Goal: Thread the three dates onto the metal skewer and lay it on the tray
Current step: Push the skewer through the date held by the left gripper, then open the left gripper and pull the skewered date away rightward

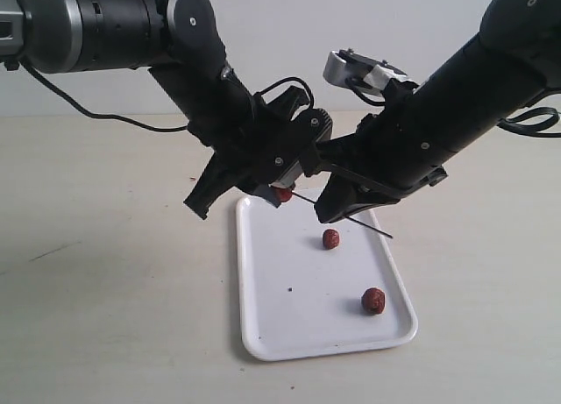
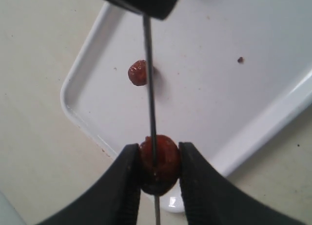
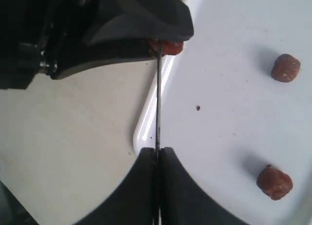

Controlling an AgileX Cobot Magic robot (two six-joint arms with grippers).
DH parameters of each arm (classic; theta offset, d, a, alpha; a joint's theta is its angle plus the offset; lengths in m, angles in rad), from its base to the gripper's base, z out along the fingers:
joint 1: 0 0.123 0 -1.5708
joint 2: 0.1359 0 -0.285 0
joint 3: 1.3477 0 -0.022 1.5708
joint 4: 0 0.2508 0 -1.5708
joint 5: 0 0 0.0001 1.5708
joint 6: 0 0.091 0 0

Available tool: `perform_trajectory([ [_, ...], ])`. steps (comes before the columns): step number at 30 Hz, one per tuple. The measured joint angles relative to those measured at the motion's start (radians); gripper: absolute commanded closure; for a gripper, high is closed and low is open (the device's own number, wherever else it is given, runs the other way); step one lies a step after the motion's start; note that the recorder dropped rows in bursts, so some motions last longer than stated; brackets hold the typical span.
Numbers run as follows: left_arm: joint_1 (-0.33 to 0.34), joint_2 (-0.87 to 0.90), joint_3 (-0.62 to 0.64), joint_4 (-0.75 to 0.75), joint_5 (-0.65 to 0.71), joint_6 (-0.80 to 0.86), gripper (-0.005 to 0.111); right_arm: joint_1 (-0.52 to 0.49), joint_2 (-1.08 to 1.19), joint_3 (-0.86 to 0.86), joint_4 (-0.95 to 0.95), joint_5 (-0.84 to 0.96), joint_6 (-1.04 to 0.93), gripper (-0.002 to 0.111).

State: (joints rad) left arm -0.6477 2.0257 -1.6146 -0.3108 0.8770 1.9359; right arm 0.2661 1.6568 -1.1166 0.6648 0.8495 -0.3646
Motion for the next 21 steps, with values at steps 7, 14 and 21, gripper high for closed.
perform_trajectory([
  [7,0.0,0.0,0.0,-0.074,0.0,0.0,0.058,0.0,0.0,0.0,-0.005,0.0,0.002,0.108],
  [14,0.0,0.0,0.0,-0.169,-0.023,0.0,0.038,0.0,0.0,0.0,0.001,0.016,0.002,0.108],
  [21,0.004,-0.03,0.002,-0.152,-0.045,-0.011,0.038,0.004,-0.006,-0.011,-0.013,-0.011,0.065,0.108],
])
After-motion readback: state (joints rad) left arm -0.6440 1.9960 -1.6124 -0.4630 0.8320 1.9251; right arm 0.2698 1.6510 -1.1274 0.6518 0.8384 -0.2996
